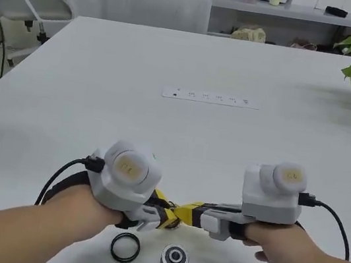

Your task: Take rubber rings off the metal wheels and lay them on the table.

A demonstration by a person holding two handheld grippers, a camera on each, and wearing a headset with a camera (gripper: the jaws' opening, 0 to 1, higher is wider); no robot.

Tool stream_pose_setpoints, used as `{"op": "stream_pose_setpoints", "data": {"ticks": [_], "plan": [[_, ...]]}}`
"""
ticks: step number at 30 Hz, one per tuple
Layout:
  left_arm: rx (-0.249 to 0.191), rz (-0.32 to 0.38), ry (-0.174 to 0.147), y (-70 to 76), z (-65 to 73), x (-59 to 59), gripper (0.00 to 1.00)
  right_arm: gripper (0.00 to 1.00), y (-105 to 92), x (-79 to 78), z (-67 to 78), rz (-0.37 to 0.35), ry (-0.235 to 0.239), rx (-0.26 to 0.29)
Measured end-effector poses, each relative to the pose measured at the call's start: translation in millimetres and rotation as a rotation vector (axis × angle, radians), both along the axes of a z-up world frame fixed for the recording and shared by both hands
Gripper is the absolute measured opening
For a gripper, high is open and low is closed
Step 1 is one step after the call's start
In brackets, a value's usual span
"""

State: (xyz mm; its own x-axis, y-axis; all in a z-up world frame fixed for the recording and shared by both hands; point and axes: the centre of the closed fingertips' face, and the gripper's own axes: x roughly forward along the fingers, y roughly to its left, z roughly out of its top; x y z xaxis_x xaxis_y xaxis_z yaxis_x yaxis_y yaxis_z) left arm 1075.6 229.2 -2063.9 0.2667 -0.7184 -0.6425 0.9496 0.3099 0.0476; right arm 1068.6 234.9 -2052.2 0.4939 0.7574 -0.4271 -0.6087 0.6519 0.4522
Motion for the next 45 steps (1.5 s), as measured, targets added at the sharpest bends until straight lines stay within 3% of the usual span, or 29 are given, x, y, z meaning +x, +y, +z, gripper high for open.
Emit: {"op": "stream_pose_setpoints", "data": {"ticks": [9,15,22,28,37,40,45], "plan": [[-0.007,-0.005,-0.005,0.2,0.4,-1.5,0.07,0.00,-2.2,1.4,-2.0,-0.003,-0.006,-0.014],[0.020,-0.060,-0.050,-0.3,1.5,-3.1,0.07,0.00,-4.3,2.2,-1.3,-0.007,-0.006,-0.011],[0.019,-0.075,-0.032,5.3,5.6,-5.0,0.15,0.00,-4.3,3.2,2.9,-0.009,-0.008,0.009],[-0.007,-0.080,-0.028,10.1,14.8,-9.1,0.19,0.00,-3.9,3.2,7.1,-0.007,-0.011,0.027],[-0.061,-0.077,-0.026,18.0,35.5,-15.6,0.28,0.00,-1.3,2.0,17.4,-0.002,-0.019,0.063],[-0.095,-0.065,-0.030,22.7,48.7,-17.4,0.33,0.00,-0.2,1.0,20.8,0.001,-0.023,0.071],[-0.111,-0.061,-0.032,30.5,57.7,-22.8,0.36,0.00,3.1,-1.8,26.8,0.014,-0.025,0.090]]}}
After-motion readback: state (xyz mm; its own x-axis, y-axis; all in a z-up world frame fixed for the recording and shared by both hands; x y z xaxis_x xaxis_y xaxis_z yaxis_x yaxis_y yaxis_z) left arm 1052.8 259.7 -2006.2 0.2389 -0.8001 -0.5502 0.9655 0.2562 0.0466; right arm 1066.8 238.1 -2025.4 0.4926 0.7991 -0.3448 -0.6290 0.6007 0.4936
